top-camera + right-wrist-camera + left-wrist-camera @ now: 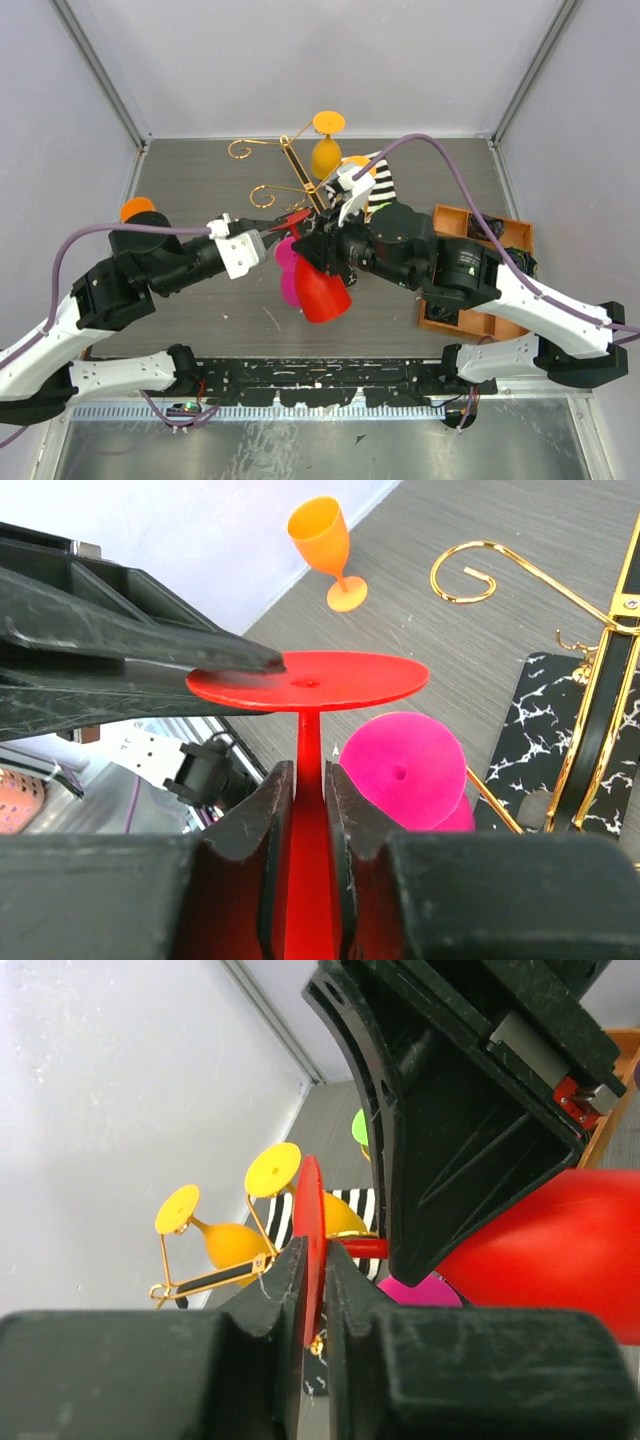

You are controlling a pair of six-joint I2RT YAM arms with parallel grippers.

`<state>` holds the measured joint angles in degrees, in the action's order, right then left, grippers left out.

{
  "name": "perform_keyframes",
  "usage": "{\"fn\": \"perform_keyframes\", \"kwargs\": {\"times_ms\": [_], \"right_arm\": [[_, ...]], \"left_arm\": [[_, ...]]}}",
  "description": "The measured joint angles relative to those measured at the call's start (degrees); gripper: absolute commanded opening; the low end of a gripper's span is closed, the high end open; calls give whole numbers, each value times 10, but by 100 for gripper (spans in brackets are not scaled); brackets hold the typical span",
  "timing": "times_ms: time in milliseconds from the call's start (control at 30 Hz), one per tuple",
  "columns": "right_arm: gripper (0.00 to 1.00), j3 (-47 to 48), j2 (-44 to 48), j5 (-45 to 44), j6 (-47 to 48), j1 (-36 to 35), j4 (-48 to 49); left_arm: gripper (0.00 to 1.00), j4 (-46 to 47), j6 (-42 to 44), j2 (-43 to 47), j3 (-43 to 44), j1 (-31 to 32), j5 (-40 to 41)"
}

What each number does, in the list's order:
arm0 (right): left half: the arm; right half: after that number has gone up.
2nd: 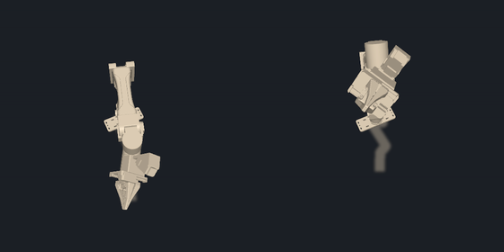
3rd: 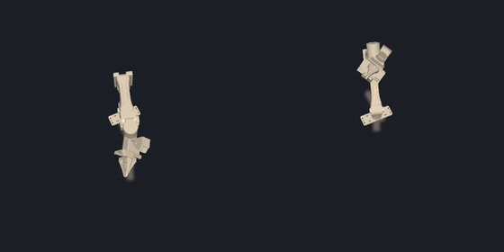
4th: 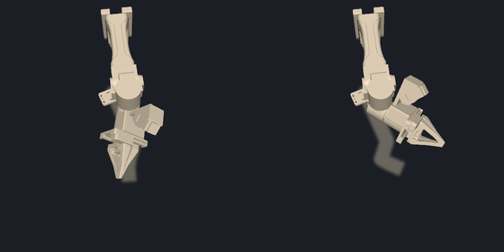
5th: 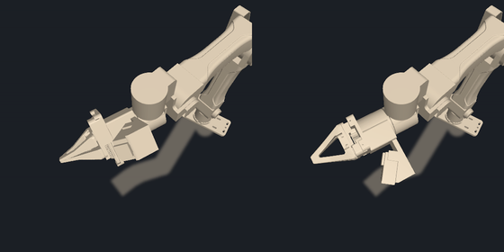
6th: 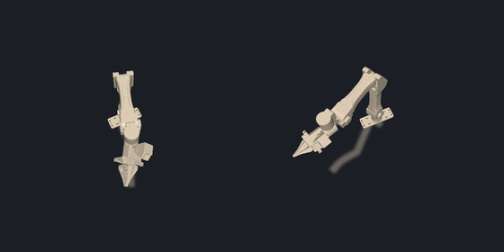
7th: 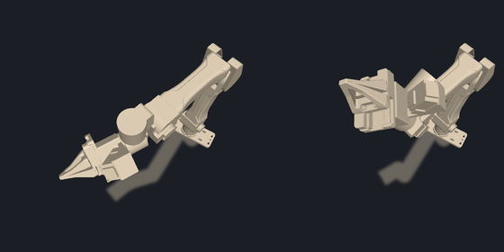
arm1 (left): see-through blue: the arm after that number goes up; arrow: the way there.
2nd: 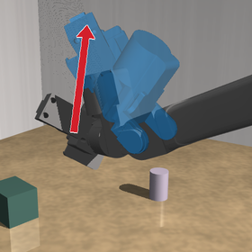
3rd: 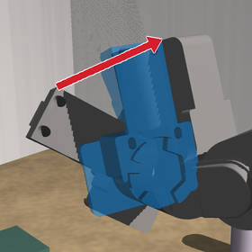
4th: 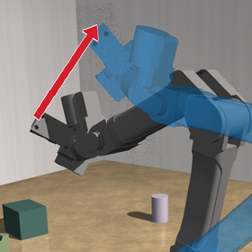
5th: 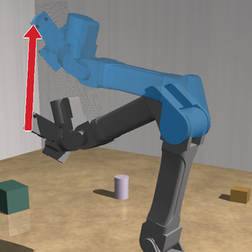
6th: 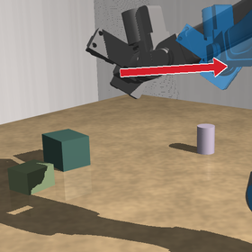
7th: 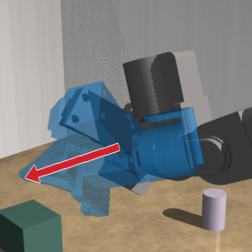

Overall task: Place the wine glass upside down on the wine glass rack
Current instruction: Turn the wine glass upside down at the wine rack.

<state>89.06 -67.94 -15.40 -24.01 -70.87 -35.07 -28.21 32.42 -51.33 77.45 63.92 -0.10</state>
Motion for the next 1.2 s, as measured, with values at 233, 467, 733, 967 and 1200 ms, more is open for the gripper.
{"fn": "perform_keyframes", "kwargs": {"times_ms": [233,467,733,967,1200], "right_arm": [[1,-37,49,-26,-5,1,39],[1,-44,80,-64,-4,1,74],[1,-118,122,-86,31,1,139],[1,-169,150,-84,92,1,230],[1,-200,173,-70,137,1,327]], "left_arm": [[49,59,-27,32,-15,0,-6],[56,113,-94,60,-21,0,-12],[56,164,-211,96,-75,0,3],[56,184,-281,104,-106,0,22],[56,205,-315,95,-120,0,23]]}}
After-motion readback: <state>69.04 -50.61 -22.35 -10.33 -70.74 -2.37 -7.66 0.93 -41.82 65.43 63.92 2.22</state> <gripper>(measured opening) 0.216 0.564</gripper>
